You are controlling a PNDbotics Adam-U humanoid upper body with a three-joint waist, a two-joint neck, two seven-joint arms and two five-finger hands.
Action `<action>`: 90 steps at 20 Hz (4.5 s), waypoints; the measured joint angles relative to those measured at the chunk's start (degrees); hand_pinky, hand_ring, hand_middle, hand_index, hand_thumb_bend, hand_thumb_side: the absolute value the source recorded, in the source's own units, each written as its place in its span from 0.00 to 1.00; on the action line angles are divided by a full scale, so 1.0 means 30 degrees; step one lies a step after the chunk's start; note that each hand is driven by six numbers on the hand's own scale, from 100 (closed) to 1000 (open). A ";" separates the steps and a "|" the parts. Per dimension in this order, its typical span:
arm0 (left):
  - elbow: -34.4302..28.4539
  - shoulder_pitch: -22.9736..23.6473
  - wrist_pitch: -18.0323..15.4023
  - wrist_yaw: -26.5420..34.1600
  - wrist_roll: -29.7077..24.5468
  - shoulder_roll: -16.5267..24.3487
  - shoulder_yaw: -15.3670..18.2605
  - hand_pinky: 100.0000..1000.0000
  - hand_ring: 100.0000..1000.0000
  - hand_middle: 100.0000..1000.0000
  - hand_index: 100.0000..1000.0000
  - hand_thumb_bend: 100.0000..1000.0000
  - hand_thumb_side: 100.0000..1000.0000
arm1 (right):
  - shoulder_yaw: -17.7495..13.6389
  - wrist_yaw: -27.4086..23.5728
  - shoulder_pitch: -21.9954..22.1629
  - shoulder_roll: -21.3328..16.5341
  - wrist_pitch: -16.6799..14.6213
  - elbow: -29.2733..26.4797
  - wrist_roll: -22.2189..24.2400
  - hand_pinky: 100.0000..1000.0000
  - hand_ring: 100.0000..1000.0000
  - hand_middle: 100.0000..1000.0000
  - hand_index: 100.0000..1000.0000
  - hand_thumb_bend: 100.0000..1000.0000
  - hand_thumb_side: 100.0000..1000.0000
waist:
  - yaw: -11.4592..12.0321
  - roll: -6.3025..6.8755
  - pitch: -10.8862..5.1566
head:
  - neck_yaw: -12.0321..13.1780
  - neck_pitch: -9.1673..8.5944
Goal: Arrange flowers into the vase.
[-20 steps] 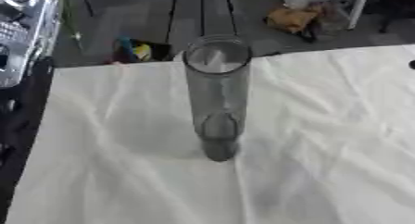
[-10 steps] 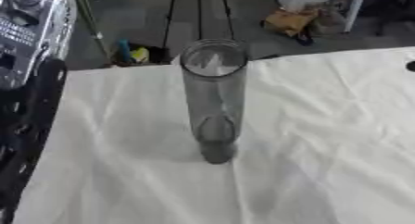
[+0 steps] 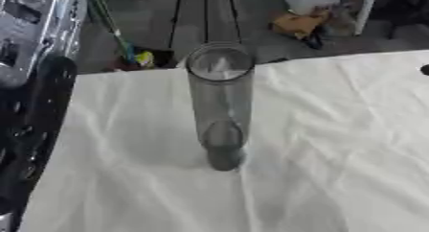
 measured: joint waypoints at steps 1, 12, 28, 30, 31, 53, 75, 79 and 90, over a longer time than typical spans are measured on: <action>-0.0071 -0.0009 -0.0042 0.0296 0.0147 -0.0004 -0.0049 0.00 0.00 0.00 0.01 0.11 0.67 | 0.0008 -0.0007 -0.0001 0.0013 0.0006 0.0000 0.0006 0.79 0.64 0.46 0.82 0.00 0.92 | -0.0025 0.0000 -0.0028 | 0.0001 0.0001; -0.1658 -0.0641 -0.1588 0.6956 0.2282 0.0399 -0.0306 0.00 0.00 0.00 0.01 0.12 0.67 | 0.0104 -0.0148 -0.0009 0.0159 0.0121 0.0000 0.0118 0.80 0.64 0.46 0.82 0.00 0.91 | -0.0212 0.0062 -0.0148 | -0.0004 0.0012; -0.2616 -0.0799 -0.2718 0.9976 0.2218 0.1550 -0.0754 0.00 0.00 0.00 0.01 0.10 0.65 | 0.0230 -0.0321 -0.0113 0.0211 0.0321 0.0000 0.0345 0.80 0.65 0.46 0.82 0.00 0.89 | -0.0207 0.0322 -0.0262 | 0.0061 0.0008; -0.2407 -0.0570 -0.2295 0.9460 0.2232 0.1666 -0.0848 0.00 0.00 0.00 0.01 0.09 0.65 | 0.0229 -0.0321 -0.0013 0.0212 0.0324 0.0000 0.0349 0.80 0.65 0.46 0.82 0.00 0.90 | -0.0169 0.0322 -0.0263 | -0.0008 0.0018; -0.2326 -0.0496 -0.2110 0.9249 0.2251 0.1690 -0.0864 0.00 0.00 0.00 0.01 0.09 0.65 | 0.0228 -0.0321 0.0013 0.0214 0.0325 0.0000 0.0349 0.80 0.65 0.46 0.82 0.00 0.90 | -0.0165 0.0322 -0.0263 | -0.0027 0.0019; -0.2545 0.0333 -0.4749 0.7817 -0.0174 0.1124 -0.1326 0.00 0.00 0.00 0.01 0.12 0.61 | 0.0221 -0.0326 -0.0151 0.0385 0.0316 0.0000 0.0400 0.80 0.65 0.46 0.82 0.00 0.89 | -0.0319 0.0322 -0.0250 | -0.0272 -0.0349; -0.2652 0.0228 -0.6468 0.6485 -0.3526 0.0331 -0.1578 0.00 0.00 0.00 0.01 0.12 0.58 | 0.0332 -0.0469 -0.0345 0.0482 0.0286 0.0000 0.0734 0.81 0.65 0.45 0.82 0.00 0.88 | -0.0898 0.0564 0.0041 | 0.0046 -0.0510; -0.2784 0.0184 -0.6975 0.5390 -0.3881 0.0331 -0.1562 0.00 0.00 0.00 0.01 0.13 0.55 | 0.0337 -0.0473 -0.0471 0.0482 0.0272 0.0000 0.0809 0.81 0.65 0.45 0.82 0.00 0.88 | -0.0992 0.0654 0.0298 | 0.0074 -0.0681; -0.3377 0.0151 -0.7799 0.2841 -0.3503 0.0346 -0.1483 0.00 0.00 0.00 0.01 0.14 0.54 | 0.0339 -0.0474 -0.0512 0.0483 0.0267 0.0000 0.0928 0.82 0.65 0.45 0.82 0.00 0.86 | -0.1111 0.0729 0.0750 | 0.0003 -0.0867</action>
